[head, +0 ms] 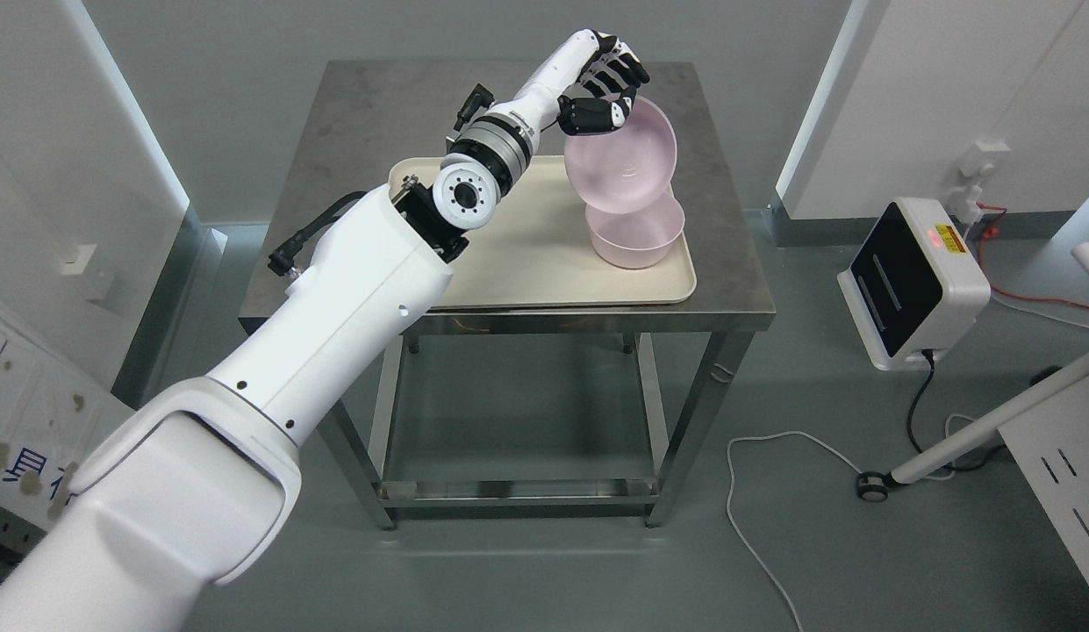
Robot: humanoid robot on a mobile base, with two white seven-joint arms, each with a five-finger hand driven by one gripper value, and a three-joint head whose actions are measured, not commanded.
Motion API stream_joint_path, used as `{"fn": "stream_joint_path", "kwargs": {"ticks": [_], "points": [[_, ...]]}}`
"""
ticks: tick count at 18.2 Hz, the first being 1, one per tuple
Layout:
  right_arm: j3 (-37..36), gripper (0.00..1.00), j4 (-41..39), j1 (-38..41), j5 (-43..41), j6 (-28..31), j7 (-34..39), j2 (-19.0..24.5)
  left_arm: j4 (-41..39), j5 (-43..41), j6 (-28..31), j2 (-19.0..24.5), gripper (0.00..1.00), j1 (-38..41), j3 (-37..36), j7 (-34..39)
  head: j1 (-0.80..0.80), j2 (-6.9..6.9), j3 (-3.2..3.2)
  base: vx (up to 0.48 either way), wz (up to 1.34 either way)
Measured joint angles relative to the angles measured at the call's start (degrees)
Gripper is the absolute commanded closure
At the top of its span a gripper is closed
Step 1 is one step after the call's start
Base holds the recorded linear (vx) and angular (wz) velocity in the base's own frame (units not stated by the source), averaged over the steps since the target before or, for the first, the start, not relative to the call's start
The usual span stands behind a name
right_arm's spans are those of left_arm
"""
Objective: Stack pink IKEA bowls on left shelf middle
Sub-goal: 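Lift the pink bowl and place it into the other pink bowl, then grasp the stacked pink bowls at the rim with the left hand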
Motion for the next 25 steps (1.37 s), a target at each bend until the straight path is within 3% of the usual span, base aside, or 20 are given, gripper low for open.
{"fn": "stream_joint_path", "kwargs": {"ticks": [3, 6, 11, 14, 15, 18, 23, 25], "points": [[0.0, 0.0, 0.0, 0.0, 0.0, 0.0, 0.0, 0.0, 0.16, 0.9, 0.01, -0.01, 0.54, -0.28, 0.22, 0.71, 0.0, 0.0, 0.0, 0.0, 0.0], [0.0, 0.0, 0.0, 0.0, 0.0, 0.0, 0.0, 0.0, 0.26, 1.37, 0.14, -0.02, 0.16, 0.01, 0.85, 0.97, 0.0, 0.0, 0.0, 0.0, 0.0], [0.0, 0.0, 0.0, 0.0, 0.0, 0.0, 0.0, 0.0, -1.84, 1.87, -2.78, -0.02, 0.08, 4.4, 4.62, -0.13, 0.0, 0.0, 0.0, 0.0, 0.0], [0.0, 0.0, 0.0, 0.0, 0.0, 0.0, -0.01, 0.0, -6.13, 1.65, -4.67, -0.02, 0.06, 10.06, 7.72, -5.56, 0.0, 0.0, 0.0, 0.0, 0.0], [0.0, 0.0, 0.0, 0.0, 0.0, 0.0, -0.01, 0.0, -7.96, 0.83, -4.83, -0.03, 0.01, 12.11, 8.53, -8.17, 0.0, 0.0, 0.0, 0.0, 0.0], [0.0, 0.0, 0.0, 0.0, 0.0, 0.0, -0.01, 0.0, -12.12, -6.55, -5.33, -0.03, 0.01, 16.24, 9.36, -13.27, 0.0, 0.0, 0.0, 0.0, 0.0], [0.0, 0.0, 0.0, 0.0, 0.0, 0.0, -0.01, 0.0, -16.52, -17.56, -5.28, -0.03, 0.02, 18.91, 9.03, -15.55, 0.0, 0.0, 0.0, 0.0, 0.0], [0.0, 0.0, 0.0, 0.0, 0.0, 0.0, -0.01, 0.0, -17.75, -21.76, -1.89, -0.03, 0.02, 18.79, 8.38, -17.03, 0.0, 0.0, 0.0, 0.0, 0.0]]}}
